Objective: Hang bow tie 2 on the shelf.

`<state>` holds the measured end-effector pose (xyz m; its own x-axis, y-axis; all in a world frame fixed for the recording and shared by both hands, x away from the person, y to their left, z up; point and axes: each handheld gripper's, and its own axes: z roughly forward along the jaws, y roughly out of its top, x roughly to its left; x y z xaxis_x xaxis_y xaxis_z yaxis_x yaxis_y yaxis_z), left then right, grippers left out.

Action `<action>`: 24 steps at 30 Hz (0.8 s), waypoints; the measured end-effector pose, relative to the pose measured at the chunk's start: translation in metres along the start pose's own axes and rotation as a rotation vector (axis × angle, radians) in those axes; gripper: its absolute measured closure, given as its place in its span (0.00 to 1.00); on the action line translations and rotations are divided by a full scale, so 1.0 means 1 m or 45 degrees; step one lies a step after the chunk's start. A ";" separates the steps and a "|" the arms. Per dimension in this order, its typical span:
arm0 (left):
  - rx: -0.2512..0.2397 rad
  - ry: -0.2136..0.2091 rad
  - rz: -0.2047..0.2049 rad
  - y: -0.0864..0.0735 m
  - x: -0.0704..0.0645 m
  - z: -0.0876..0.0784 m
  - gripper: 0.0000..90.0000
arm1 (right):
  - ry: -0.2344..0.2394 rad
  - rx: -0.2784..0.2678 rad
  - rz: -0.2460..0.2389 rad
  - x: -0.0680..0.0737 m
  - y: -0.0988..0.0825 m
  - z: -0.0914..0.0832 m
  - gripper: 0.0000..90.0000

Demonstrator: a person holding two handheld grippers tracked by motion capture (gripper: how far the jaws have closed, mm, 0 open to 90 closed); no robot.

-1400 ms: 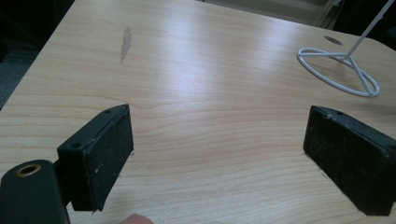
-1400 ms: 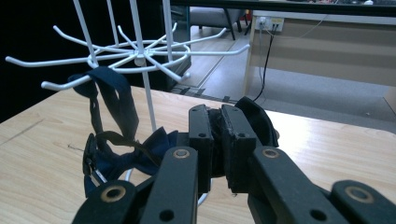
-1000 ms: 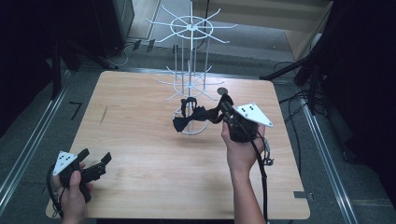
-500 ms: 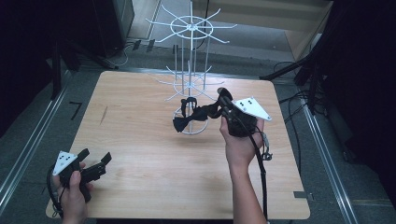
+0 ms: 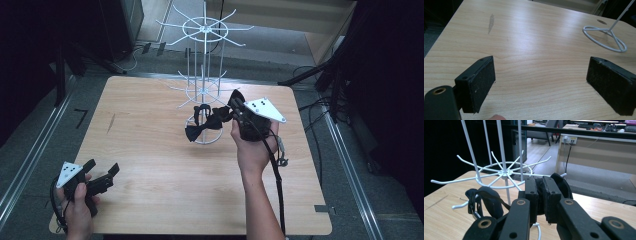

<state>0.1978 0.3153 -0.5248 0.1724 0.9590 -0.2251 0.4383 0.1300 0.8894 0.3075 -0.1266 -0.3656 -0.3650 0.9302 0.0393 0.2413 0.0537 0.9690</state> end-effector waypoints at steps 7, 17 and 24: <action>0.001 0.001 0.002 0.000 0.000 0.000 0.10 | 0.004 0.005 -0.004 0.005 0.003 0.005 0.94; -0.001 -0.001 0.002 0.000 0.000 0.000 0.10 | 0.013 0.032 -0.007 0.012 -0.001 0.017 0.94; 0.001 0.000 0.003 0.000 0.000 0.000 0.10 | 0.019 0.046 -0.008 0.016 -0.003 0.026 0.94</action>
<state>0.1976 0.3154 -0.5247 0.1734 0.9593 -0.2228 0.4383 0.1274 0.8898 0.3245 -0.1018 -0.3747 -0.3802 0.9242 0.0369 0.2710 0.0732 0.9598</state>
